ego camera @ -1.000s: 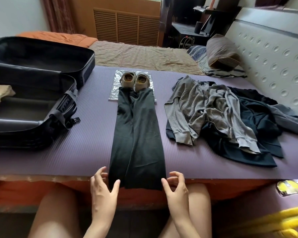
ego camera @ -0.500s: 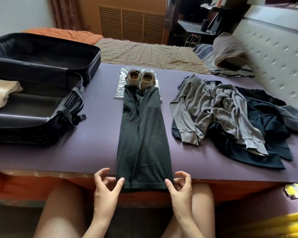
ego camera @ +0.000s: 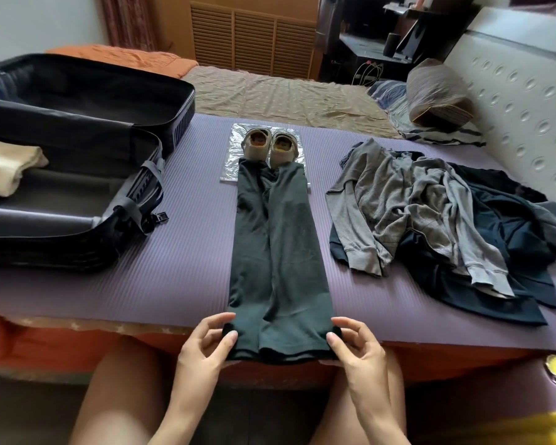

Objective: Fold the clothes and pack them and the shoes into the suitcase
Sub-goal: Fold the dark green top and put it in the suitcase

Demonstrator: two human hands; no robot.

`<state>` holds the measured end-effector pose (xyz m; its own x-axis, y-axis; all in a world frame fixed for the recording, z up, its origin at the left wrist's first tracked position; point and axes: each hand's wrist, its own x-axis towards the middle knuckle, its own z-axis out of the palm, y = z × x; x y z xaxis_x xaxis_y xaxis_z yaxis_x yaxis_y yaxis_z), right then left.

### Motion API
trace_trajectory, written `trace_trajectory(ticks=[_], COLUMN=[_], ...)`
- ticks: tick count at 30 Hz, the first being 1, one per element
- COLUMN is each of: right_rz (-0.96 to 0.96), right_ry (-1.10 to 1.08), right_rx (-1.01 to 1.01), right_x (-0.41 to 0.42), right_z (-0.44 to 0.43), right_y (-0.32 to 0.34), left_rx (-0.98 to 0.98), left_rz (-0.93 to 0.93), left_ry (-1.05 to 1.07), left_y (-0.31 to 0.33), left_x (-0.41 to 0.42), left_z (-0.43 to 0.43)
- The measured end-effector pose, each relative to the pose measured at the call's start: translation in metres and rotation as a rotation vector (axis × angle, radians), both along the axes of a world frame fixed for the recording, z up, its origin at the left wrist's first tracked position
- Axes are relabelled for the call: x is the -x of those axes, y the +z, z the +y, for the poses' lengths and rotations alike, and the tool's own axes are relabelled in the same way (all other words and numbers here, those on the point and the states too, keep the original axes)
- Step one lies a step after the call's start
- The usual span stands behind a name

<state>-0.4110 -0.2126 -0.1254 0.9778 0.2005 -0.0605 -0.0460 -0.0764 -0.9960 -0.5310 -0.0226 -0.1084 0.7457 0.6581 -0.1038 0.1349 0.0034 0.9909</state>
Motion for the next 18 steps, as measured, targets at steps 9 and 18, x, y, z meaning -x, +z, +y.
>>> trace_trajectory(ticks=[9,18], right_rz=[0.236,0.071], right_ry=[0.015,0.018], right_rx=[-0.325,0.194], right_x=[-0.086,-0.145], right_z=[0.063,0.093], right_y=[0.073,0.014], left_rx=[0.342,-0.142], left_rz=[-0.134,0.195], left_ry=[-0.004,0.074], left_y=[0.054,0.012], left_x=[-0.081,-0.139], left_z=[0.050,0.090])
